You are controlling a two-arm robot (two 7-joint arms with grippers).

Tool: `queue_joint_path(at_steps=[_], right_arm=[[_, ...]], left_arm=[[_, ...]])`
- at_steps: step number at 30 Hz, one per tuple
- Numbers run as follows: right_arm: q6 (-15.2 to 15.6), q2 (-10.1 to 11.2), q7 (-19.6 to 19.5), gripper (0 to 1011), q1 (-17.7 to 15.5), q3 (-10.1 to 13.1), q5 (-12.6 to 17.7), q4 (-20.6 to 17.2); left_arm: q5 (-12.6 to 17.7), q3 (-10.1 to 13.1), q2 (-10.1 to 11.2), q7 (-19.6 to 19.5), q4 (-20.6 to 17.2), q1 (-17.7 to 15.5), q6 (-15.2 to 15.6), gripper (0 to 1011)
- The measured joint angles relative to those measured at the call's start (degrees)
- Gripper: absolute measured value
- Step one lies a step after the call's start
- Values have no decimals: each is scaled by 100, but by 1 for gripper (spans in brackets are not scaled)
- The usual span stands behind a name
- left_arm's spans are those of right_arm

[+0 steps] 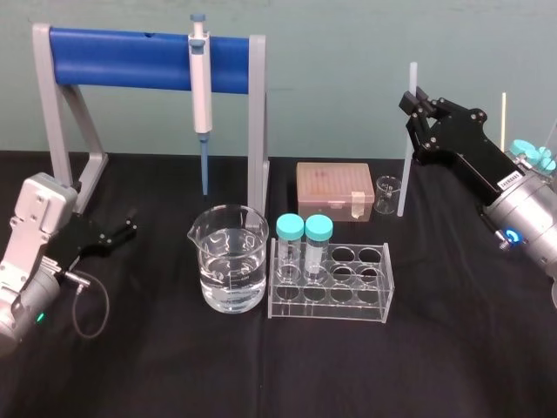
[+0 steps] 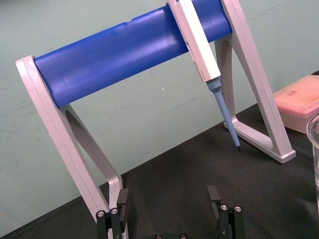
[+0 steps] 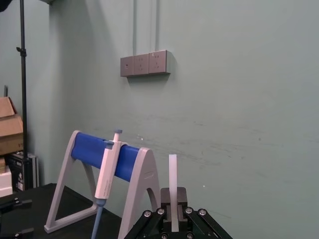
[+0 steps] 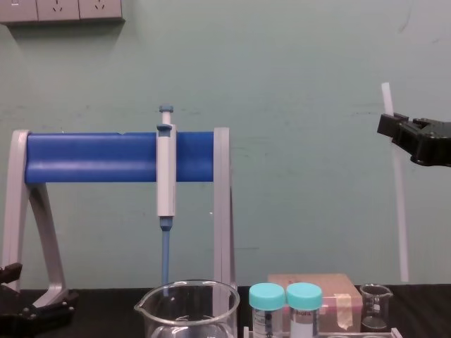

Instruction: Pick up the stirring rod with one hand, then place it down.

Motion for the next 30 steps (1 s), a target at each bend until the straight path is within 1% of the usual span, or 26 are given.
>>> queue_joint_path(at_steps=[24,30], right_arm=[[-13,4,10,68,58,-38,-9,66],[-6,7,69,68,55,-74,17,59]], left_arm=[[0,0,0,0,0,0,0,1000],[0,0,0,0,0,0,0,1000]])
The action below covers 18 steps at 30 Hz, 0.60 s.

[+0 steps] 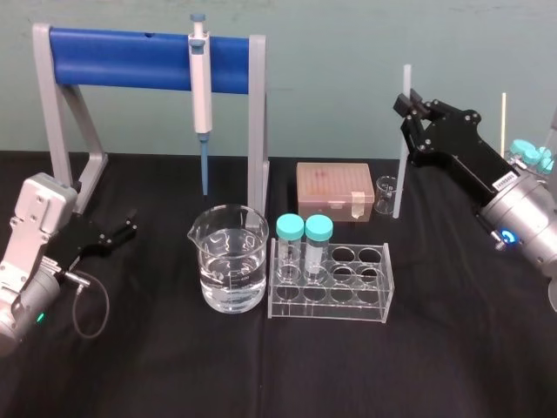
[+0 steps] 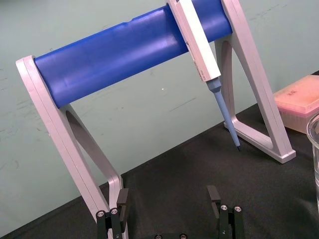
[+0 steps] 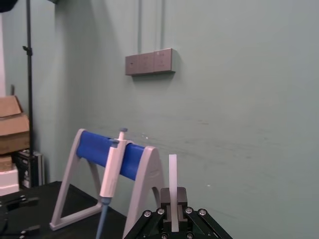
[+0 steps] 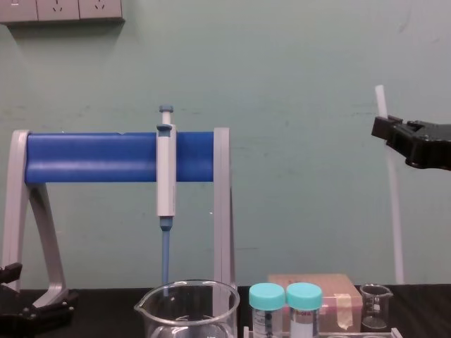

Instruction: Pick up the stirring rod with one hand, then place it down.

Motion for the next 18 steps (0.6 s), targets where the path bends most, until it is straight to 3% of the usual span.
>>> queue_joint_path(at_steps=[18], right_arm=[[11,45,180,68,-65,-177,174,-166]], left_arm=[[0,0,0,0,0,0,0,1000]])
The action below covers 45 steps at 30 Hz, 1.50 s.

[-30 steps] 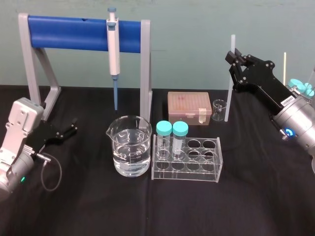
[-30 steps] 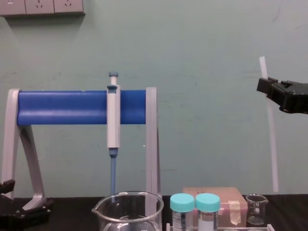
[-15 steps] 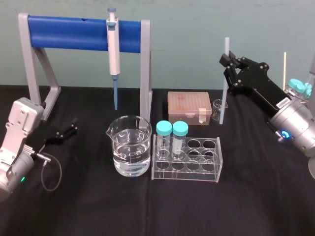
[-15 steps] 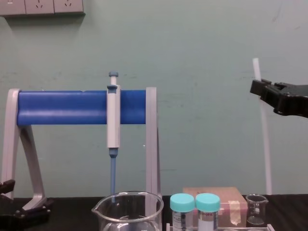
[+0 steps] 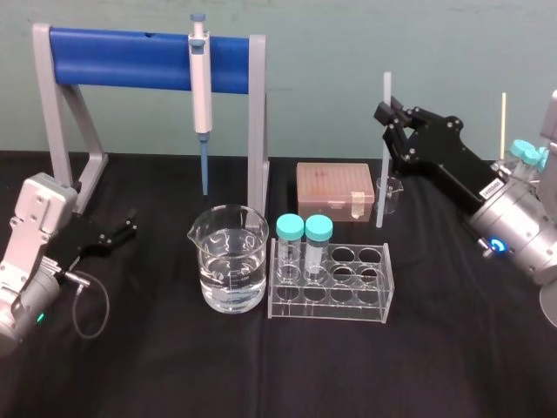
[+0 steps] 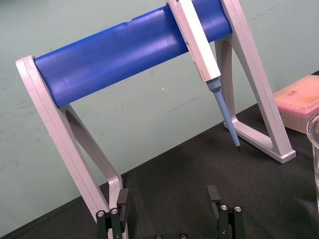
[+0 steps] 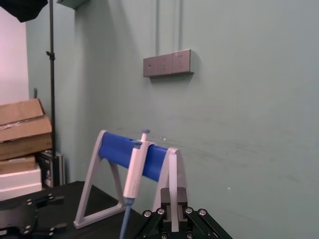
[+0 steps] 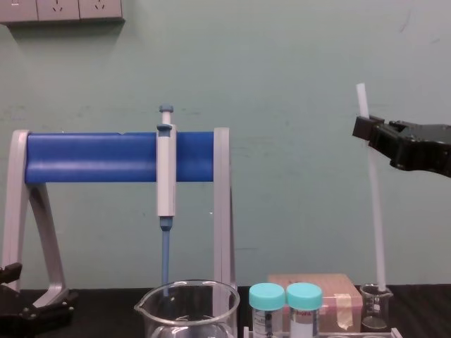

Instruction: Pick up the stirring rod with one hand, then place it down.

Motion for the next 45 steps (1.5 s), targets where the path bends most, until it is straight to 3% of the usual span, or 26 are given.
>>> queue_joint_path(at_steps=[7,16,25,45], right_arm=[[64,64,57,68,-97,-89,60,-45],[-138,76,136,68,-154,-143,79,144],[-484,-24,270,68,-115,-198,35,491],[-821,-213,357,68,-23,-223,-136,1003]], left_arm=[[0,0,0,0,0,0,0,1001],[0,0,0,0,0,0,0,1001],[0,0,0,0,0,0,0,1001],[0,0,0,0,0,0,0,1000]])
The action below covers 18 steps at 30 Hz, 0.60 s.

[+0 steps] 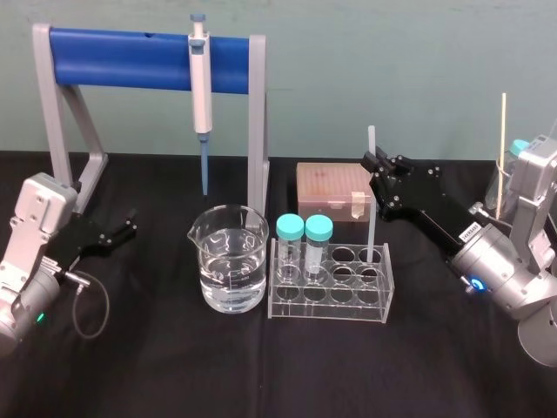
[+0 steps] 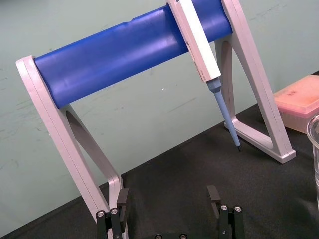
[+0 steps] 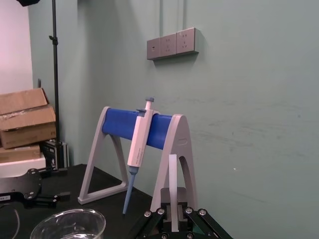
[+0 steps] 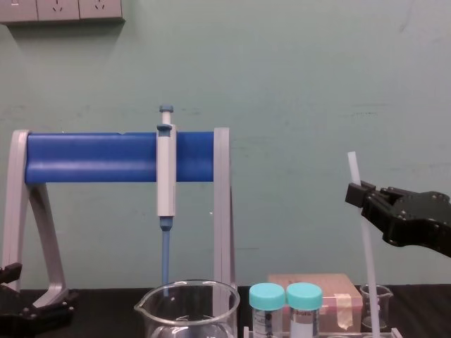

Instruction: Pick up the stirring rod with one hand, then place it down.

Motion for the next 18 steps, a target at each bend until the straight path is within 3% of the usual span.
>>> queue_joint_path(at_steps=[18], right_arm=[[-64,-78,3,68,50,-48,-218,318]], left_arm=[[0,0,0,0,0,0,0,1000]])
